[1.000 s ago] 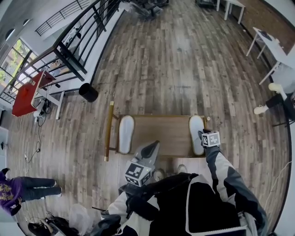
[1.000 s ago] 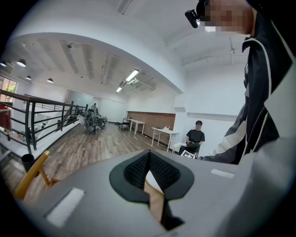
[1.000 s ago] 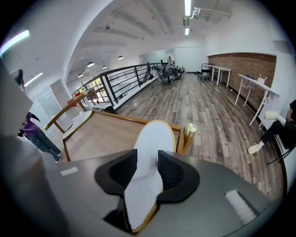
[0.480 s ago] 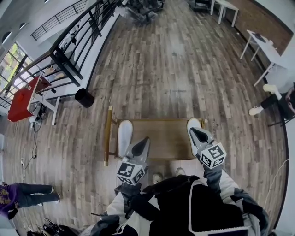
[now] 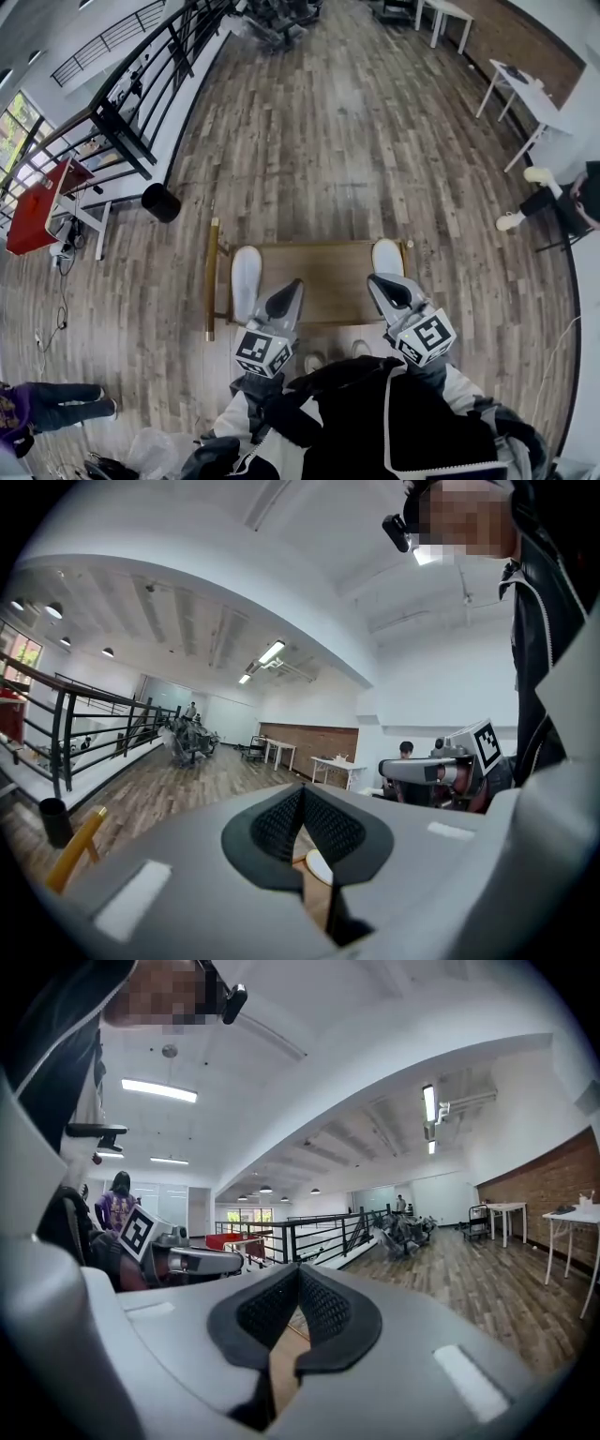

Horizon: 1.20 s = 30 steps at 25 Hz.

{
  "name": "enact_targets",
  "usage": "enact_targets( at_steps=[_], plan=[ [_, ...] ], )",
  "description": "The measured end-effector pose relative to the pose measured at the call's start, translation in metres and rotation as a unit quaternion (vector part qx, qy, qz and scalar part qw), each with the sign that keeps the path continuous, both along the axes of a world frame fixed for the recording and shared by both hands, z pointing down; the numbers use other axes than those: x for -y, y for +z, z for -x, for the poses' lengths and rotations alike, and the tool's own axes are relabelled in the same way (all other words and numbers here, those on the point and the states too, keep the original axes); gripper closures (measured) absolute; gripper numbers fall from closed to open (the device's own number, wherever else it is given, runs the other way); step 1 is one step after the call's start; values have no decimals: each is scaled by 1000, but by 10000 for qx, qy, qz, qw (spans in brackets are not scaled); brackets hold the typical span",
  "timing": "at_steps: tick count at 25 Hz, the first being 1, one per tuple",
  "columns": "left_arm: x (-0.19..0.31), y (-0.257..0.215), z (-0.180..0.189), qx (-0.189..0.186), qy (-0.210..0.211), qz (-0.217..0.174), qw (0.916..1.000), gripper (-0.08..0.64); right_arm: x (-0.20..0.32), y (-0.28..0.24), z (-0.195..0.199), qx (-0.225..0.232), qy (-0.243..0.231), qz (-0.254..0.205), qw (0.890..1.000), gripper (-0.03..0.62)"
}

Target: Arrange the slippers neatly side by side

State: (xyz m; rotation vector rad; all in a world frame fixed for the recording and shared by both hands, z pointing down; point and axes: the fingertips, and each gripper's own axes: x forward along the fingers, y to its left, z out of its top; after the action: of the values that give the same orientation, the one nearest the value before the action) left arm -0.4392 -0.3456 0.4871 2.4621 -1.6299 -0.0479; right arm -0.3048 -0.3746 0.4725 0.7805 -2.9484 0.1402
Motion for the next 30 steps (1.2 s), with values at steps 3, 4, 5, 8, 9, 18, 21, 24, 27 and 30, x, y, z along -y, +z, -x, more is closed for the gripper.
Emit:
enact_targets(
  at_steps=[3, 4, 5, 8, 9, 18, 21, 24, 27, 30],
  plan=[
    [0, 3, 2, 64, -15, 27, 10000, 548, -1, 2, 2, -17, -48, 46, 10000, 588],
    [0, 7, 5, 118, -44, 58, 9999, 548, -1, 2, 3, -10, -68, 57, 10000, 588],
    [1, 11, 9, 181, -72, 99, 9998, 548, -1, 2, 4, 17, -82, 82, 9999, 588],
    [4, 36, 25, 398, -117, 332, 9986, 548, -4, 0, 4, 166, -137, 206, 9996, 588],
    [6, 47, 33, 477, -178, 463, 9976, 548, -5, -1, 4, 190, -160, 217, 9995, 588],
    [22, 173, 131, 1234, -1091, 2280, 9596, 469, -8, 1, -8, 94, -93, 194, 9997, 588],
    [23, 203, 157, 1277, -1419, 2769, 9418, 471, -9, 2, -12, 75, -92, 264, 9996, 588],
    [26, 228, 174, 1242, -1681, 3130, 9265, 451, -9, 6, -18, 28, -57, 308, 9995, 589],
    [27, 251, 190, 1600, -1849, 3448, 9063, 370, -9, 9, -25, -12, 16, 316, 9995, 588],
    [19, 270, 209, 1837, -1928, 3785, 8865, 344, -9, 10, -27, -6, 79, 348, 9994, 588]
  ],
)
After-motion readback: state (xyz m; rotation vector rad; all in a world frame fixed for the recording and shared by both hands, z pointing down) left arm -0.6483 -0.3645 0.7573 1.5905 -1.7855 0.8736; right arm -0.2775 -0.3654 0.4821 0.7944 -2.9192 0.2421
